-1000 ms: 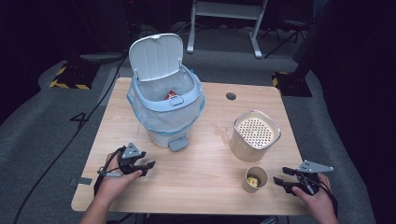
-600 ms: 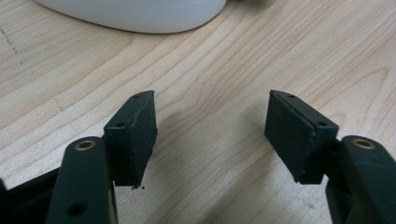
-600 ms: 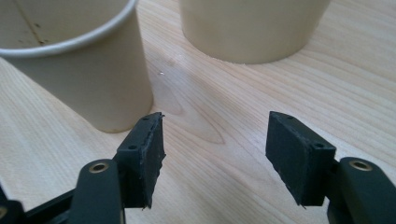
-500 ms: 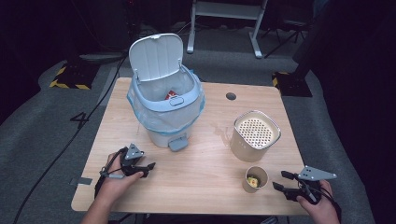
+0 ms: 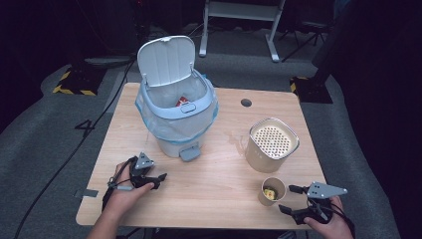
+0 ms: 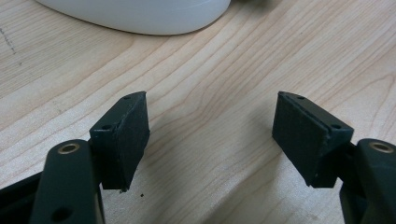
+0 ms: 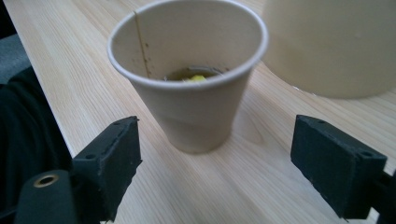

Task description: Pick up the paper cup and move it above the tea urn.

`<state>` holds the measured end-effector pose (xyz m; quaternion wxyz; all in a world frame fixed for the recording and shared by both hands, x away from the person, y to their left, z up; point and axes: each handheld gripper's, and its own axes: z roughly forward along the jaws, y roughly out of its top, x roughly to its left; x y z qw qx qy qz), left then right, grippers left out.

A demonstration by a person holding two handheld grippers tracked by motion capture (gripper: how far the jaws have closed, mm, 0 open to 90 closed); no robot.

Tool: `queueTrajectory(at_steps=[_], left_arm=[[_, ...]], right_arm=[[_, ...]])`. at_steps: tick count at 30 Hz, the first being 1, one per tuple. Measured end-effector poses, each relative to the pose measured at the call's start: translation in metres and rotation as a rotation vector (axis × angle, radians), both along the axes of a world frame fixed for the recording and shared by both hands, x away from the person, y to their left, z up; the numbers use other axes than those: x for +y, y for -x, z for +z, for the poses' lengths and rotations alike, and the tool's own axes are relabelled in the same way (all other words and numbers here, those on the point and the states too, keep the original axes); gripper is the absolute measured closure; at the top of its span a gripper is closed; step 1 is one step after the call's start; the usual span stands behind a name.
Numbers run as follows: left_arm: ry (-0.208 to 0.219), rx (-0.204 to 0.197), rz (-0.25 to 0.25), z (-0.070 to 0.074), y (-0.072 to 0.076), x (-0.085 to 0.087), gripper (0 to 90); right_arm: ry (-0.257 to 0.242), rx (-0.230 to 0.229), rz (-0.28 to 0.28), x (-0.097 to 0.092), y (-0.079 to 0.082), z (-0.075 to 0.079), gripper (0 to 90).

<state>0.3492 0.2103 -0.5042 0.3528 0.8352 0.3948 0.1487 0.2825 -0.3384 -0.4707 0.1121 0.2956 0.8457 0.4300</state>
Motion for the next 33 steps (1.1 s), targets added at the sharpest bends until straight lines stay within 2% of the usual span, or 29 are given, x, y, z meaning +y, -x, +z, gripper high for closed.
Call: queueTrajectory(at_steps=[2,6,10,16,19,20,22,33], left_arm=[[0.0,0.0,0.0,0.0,0.0,0.0,27.6],[-0.004,-0.003,-0.002,0.0,0.0,0.0,27.6],[-0.004,-0.004,-0.001,0.0,0.0,0.0,27.6],[-0.008,-0.005,-0.003,0.0,0.0,0.0,27.4],[-0.006,0.0,-0.001,0.0,0.0,0.0,27.1],[-0.021,0.013,-0.027,-0.001,-0.001,-0.002,17.9],[-0.02,0.016,-0.023,-0.001,-0.001,-0.003,12.8],[-0.025,0.017,-0.024,-0.001,-0.001,-0.004,12.2]], right_arm=[[-0.002,-0.004,0.001,0.003,0.0,-0.001,16.4],[-0.037,-0.024,0.006,0.015,-0.001,-0.007,17.2],[-0.05,-0.015,0.024,0.026,-0.007,-0.017,17.6],[-0.072,-0.033,0.03,0.037,-0.014,-0.019,18.7],[-0.08,-0.038,0.028,0.038,-0.015,-0.02,18.8],[-0.098,-0.04,0.026,0.038,-0.016,-0.02,19.7],[-0.104,-0.042,0.024,0.038,-0.016,-0.02,20.2],[-0.152,-0.039,0.018,0.035,-0.018,-0.022,24.7]])
